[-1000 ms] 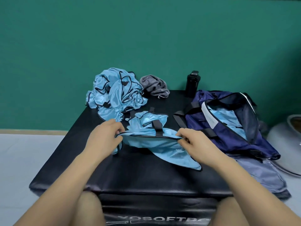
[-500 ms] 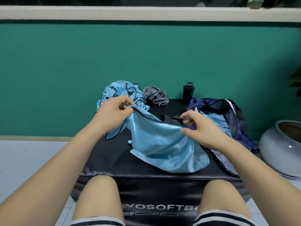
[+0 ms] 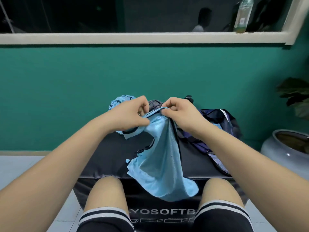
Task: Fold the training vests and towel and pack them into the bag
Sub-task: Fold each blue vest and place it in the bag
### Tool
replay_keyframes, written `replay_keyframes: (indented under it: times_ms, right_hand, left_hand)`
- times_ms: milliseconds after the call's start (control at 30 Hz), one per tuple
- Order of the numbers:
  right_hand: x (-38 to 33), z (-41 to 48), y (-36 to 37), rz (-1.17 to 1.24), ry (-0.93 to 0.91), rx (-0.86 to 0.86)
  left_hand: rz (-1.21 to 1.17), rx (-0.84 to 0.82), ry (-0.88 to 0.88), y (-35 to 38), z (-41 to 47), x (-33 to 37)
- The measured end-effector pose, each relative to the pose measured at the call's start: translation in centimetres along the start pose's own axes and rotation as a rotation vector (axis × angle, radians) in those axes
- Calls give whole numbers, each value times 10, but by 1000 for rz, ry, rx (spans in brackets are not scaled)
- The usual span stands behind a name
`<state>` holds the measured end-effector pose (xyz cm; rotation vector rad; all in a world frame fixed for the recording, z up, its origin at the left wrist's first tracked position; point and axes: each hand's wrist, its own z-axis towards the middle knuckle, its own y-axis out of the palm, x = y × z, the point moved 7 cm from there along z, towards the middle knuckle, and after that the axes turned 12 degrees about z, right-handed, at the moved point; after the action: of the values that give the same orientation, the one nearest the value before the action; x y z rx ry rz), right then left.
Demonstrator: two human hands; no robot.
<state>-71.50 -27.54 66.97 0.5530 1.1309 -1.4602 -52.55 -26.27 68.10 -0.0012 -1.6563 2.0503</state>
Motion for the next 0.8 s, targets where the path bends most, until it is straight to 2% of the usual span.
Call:
replay_keyframes:
  times_ms: [100,233,467,600,700,800]
  right_hand:
    - [-2,0,-10,-78,-7,46]
    - [4,-1,-25,-55,17,75]
    - [4,-7,-19,-70,42,-55]
    - [-25,-4,-12,-139,-8,-103]
    - [-45,0,-8,24,-30,-101]
    - [-60,0,-11,226,-43,-3]
  left_hand:
    - [32,-54,-12,0,-14,-6]
    - [-213,33,-20,-15,-19,-14]
    - [-573,169,-49,-40,-26,-9]
    - [-587,214,2,-58,-19,13]
    - [-545,213,26,-64,-16,26]
    - [-513,214,16,-63,-13,32]
